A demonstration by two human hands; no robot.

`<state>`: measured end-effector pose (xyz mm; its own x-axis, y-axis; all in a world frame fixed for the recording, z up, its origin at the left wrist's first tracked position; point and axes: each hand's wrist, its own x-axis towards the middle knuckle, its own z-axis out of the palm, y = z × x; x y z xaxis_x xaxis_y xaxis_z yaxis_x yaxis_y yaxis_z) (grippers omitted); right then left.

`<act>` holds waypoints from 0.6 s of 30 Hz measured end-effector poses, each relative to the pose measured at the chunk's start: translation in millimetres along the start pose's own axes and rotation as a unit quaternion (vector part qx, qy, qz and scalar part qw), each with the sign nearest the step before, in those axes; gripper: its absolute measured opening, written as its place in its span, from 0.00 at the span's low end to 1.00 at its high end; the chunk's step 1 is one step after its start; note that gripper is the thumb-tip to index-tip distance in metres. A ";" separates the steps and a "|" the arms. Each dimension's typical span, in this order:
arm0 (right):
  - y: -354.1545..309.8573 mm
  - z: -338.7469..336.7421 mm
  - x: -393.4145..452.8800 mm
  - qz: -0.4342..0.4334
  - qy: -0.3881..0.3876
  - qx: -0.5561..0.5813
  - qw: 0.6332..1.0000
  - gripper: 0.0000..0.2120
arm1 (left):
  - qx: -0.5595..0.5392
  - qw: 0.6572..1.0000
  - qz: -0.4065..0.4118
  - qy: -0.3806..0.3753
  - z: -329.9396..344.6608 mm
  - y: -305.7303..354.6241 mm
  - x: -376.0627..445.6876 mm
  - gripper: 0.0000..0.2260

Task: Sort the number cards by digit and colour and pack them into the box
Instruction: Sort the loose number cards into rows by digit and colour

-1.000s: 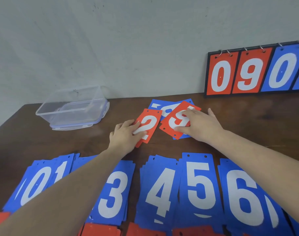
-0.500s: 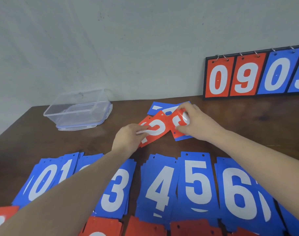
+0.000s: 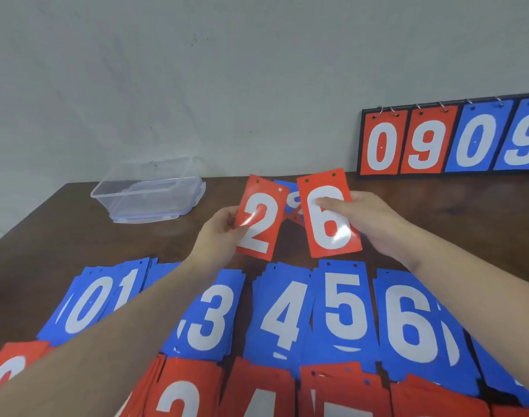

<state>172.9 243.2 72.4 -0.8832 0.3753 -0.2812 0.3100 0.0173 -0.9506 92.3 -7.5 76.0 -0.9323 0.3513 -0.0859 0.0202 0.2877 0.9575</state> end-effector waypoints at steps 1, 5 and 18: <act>1.4 4.4 -4.4 0.000 -0.001 0.012 1.000 0.20 | -0.016 1.000 -0.003 0.003 -5.2 -0.9 -7.0 0.09; 8.7 27.0 -23.3 0.010 -0.007 0.028 1.000 0.18 | -0.035 0.999 -0.014 0.018 -32.0 -11.2 -37.0 0.11; 12.8 128.2 -91.3 -0.021 -0.130 -0.037 0.991 0.14 | 0.004 0.988 -0.039 0.149 -163.8 -73.3 -133.7 0.05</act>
<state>212.4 90.3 69.1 -0.9539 0.1217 -0.2744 0.2868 0.0995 -0.9528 156.3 -221.5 62.4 -0.9960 0.0508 -0.0738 -0.0545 0.3103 0.9491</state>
